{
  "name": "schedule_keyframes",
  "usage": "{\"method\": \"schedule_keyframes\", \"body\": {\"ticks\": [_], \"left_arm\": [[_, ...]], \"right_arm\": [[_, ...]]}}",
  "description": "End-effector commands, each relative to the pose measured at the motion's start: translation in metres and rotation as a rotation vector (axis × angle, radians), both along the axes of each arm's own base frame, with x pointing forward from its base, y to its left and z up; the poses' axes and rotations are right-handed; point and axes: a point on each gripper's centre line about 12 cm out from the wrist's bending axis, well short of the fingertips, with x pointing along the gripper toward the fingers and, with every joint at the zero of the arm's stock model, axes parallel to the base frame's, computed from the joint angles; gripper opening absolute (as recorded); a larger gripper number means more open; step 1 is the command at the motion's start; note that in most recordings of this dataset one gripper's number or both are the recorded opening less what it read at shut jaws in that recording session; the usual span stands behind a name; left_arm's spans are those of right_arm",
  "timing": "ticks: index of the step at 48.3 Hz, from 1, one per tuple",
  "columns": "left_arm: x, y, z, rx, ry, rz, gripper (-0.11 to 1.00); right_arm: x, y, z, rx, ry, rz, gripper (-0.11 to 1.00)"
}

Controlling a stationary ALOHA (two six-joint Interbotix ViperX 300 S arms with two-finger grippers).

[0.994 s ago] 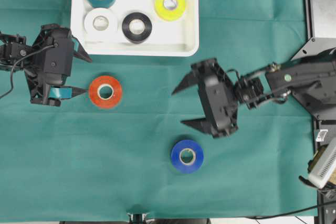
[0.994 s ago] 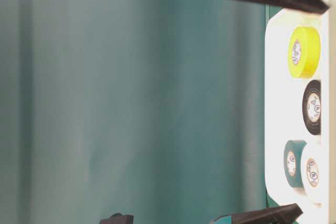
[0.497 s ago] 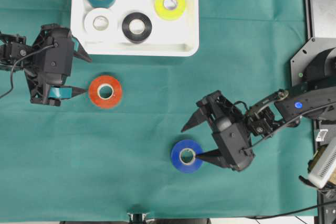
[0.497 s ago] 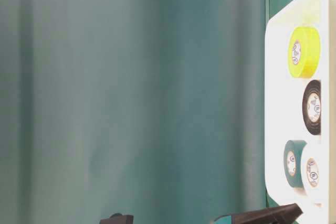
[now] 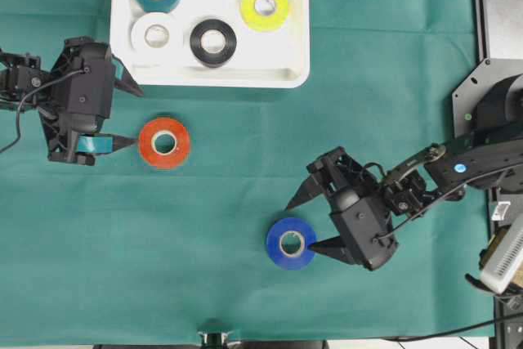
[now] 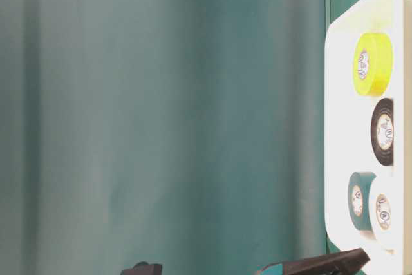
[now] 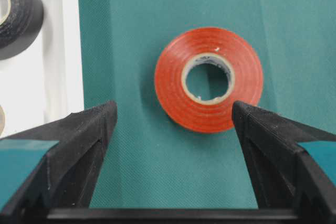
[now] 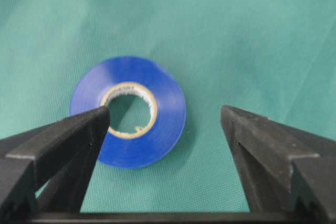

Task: Put the tape alternately from left to right into the white case.
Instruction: 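Move the right gripper over the blue tape roll and lower onto it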

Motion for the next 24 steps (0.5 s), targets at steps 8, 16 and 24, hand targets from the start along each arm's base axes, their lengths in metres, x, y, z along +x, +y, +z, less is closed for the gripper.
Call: {"method": "schedule_keyframes", "body": {"ticks": [8, 16, 24], "left_arm": [[0.005, -0.001, 0.009, -0.003, -0.038, -0.001, 0.89], [0.005, -0.001, 0.009, -0.003, -0.038, -0.001, 0.89], [0.004, -0.001, 0.009, -0.003, -0.037, -0.001, 0.89]], "right_arm": [[0.014, 0.008, 0.0, 0.007, -0.005, 0.001, 0.66], [0.021, 0.011, -0.006, 0.0, 0.01, -0.001, 0.66], [0.023, 0.01, -0.013, -0.017, 0.038, -0.008, 0.66]]}}
